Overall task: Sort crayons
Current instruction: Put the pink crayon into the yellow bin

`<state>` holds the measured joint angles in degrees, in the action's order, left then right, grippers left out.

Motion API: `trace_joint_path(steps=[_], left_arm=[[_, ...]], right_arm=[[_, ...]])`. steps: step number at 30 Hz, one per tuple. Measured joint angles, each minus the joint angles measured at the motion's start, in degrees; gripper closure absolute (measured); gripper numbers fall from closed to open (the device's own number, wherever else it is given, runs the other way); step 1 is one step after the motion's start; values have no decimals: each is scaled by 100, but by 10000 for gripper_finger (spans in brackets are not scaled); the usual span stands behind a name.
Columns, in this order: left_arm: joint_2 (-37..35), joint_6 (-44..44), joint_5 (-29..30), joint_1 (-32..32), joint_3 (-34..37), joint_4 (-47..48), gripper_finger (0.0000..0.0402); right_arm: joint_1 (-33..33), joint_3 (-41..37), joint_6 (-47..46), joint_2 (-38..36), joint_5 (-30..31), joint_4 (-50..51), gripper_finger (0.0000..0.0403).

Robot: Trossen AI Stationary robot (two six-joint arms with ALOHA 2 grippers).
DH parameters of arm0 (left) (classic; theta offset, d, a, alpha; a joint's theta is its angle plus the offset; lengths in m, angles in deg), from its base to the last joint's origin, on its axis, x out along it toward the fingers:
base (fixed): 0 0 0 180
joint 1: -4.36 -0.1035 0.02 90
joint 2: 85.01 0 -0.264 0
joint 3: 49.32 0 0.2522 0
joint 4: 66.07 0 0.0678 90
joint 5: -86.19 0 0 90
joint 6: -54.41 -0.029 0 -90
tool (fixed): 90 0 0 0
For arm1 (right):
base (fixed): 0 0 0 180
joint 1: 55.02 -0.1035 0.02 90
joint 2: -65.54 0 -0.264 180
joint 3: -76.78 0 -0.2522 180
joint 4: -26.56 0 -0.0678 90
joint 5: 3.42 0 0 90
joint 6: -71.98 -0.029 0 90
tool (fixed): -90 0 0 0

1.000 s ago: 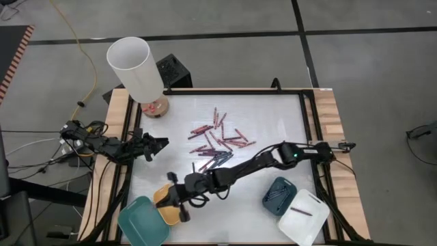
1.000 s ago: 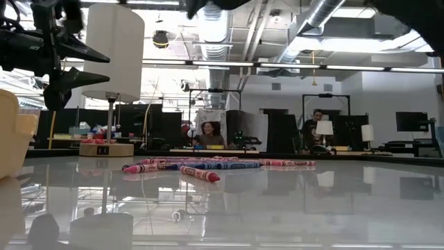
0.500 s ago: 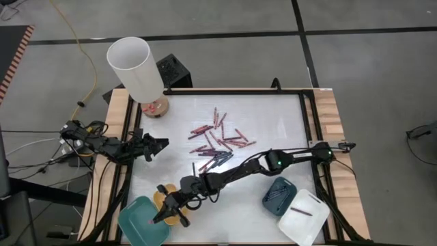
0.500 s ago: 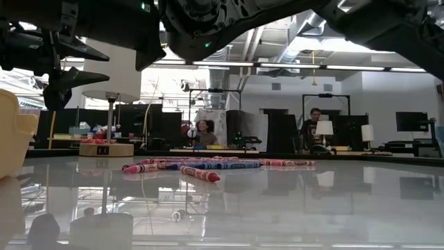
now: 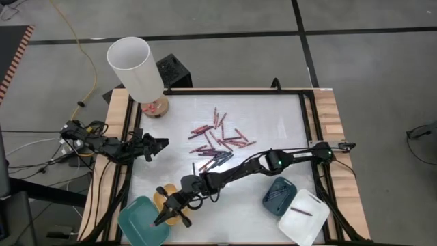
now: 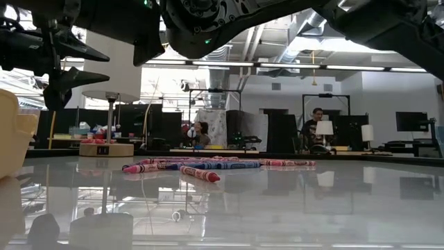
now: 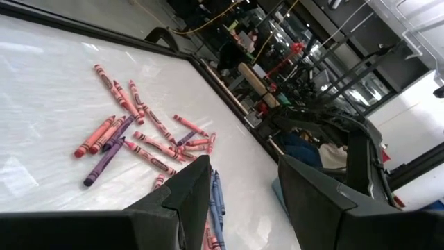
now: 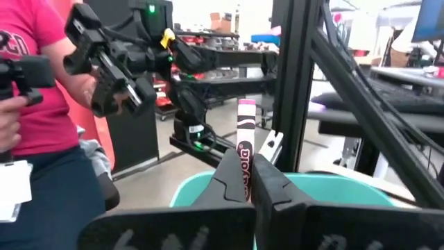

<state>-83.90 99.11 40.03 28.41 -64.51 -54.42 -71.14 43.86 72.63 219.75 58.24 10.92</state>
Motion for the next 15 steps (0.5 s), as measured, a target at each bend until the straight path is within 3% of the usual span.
trace_joint_path(steps=[15], left_arm=[[0, -4, 9, 0, 0, 4, 241]], right_arm=[[9, 0, 230, -4, 0, 16, 401]])
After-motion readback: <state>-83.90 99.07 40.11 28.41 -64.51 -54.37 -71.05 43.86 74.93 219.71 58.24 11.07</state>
